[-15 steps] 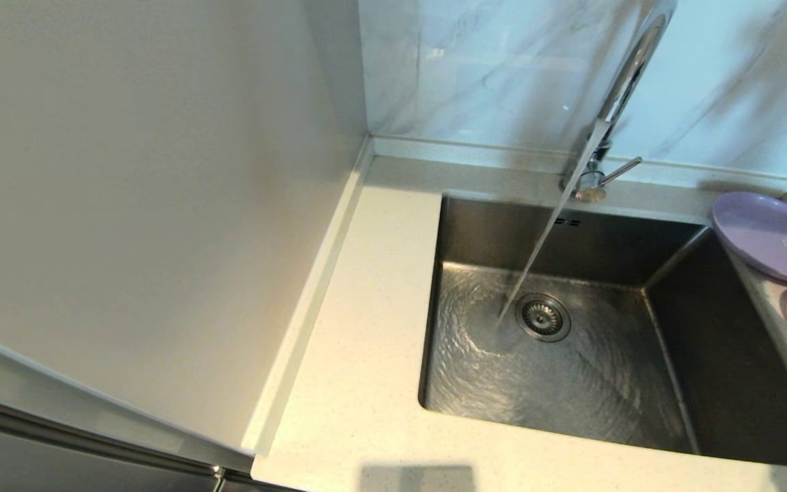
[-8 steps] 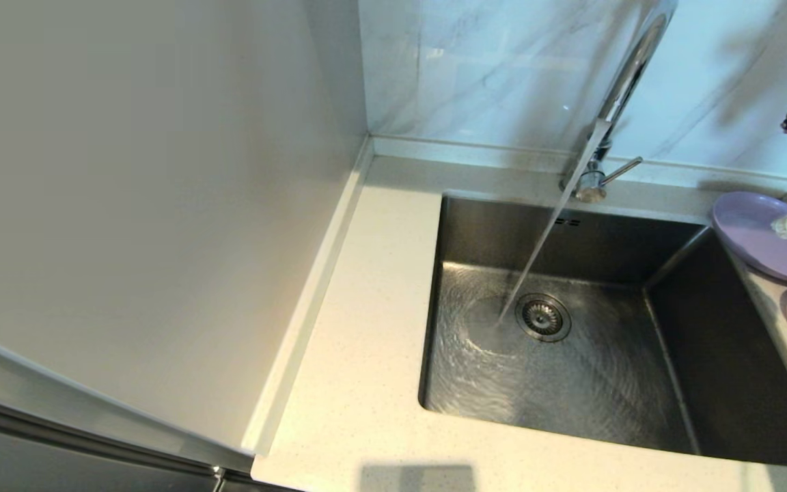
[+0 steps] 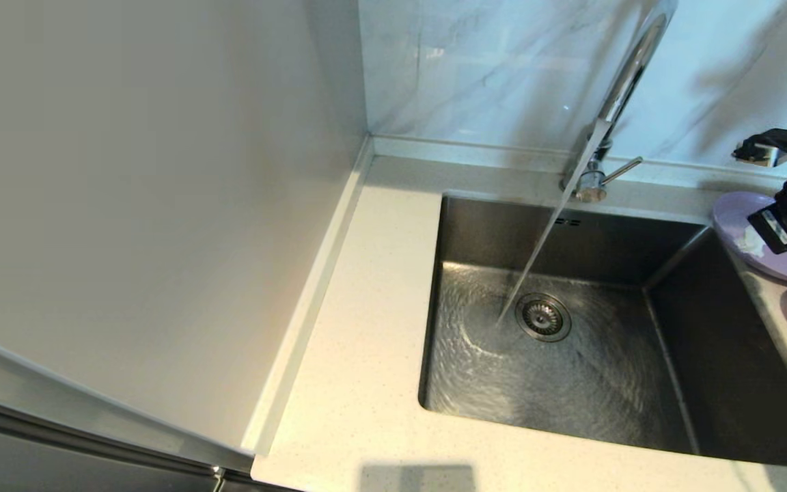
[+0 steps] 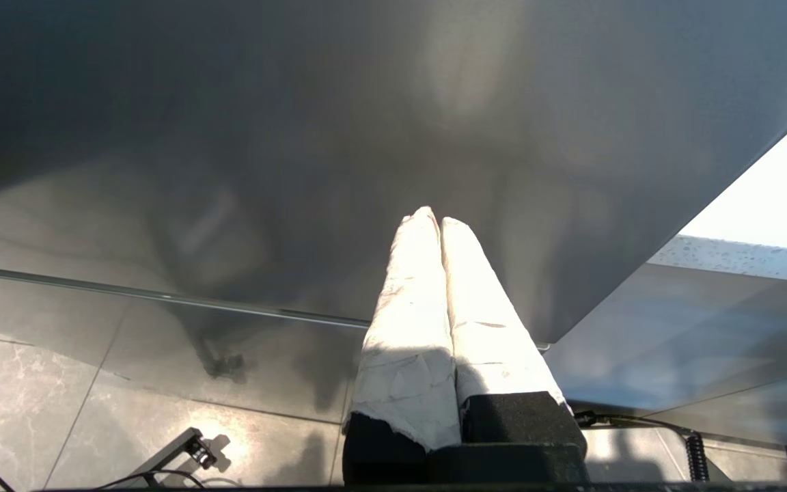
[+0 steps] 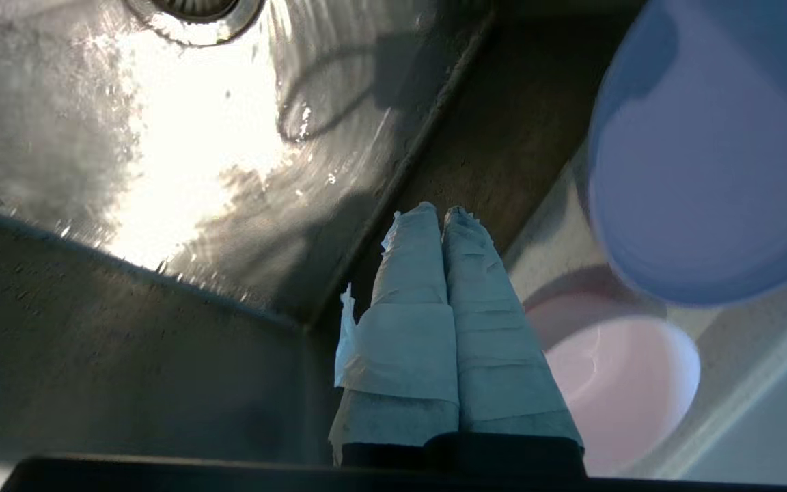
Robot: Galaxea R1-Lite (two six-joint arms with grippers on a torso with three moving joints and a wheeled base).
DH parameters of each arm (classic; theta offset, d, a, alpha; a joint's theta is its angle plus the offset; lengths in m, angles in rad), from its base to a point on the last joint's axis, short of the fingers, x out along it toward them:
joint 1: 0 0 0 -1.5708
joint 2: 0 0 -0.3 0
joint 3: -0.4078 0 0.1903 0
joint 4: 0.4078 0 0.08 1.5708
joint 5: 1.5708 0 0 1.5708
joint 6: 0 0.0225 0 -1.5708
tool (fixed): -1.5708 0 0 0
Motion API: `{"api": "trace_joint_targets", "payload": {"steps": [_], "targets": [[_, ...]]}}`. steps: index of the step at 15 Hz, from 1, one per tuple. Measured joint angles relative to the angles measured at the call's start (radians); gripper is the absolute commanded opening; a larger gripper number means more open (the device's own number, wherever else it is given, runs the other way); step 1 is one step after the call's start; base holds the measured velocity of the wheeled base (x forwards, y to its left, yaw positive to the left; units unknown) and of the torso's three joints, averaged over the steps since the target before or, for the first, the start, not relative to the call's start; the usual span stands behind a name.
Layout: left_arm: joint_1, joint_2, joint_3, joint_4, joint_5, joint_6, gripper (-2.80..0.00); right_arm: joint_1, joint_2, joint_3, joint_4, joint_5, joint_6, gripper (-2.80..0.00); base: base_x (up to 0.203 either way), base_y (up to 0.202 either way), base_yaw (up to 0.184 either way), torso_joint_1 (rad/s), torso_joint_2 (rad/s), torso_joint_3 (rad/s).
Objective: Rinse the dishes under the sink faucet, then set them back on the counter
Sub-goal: Pick up the plate
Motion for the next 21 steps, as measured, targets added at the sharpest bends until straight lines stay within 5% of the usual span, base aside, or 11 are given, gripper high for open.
{"api": "trace_joint_targets", "payload": {"steps": [5, 10, 11, 21], "targets": [[0.0, 0.0, 0.0, 0.0, 0.0, 0.0, -2.8, -0.003, 0.094, -0.01, -0.256, -0.035, -0.008, -2.8, 0.0, 0.0, 0.0, 0.0, 0.0, 0.0], [0.0, 0.0, 0.0, 0.0, 0.0, 0.0, -2.8, -0.024, 0.138, -0.013, -0.31, -0.042, -0.012, -2.8, 0.0, 0.0, 0.0, 0.0, 0.0, 0.0], [0.0, 0.0, 0.0, 0.0, 0.0, 0.0, -2.8, -0.028, 0.147, -0.013, -0.338, -0.046, -0.012, 0.0, 0.0, 0.0, 0.0, 0.0, 0.0, 0.0], [0.0, 0.0, 0.0, 0.0, 0.0, 0.0, -2.8, -0.038, 0.175, -0.012, -0.38, -0.066, -0.013, 0.0, 0.0, 0.0, 0.0, 0.0, 0.0, 0.0]]}}
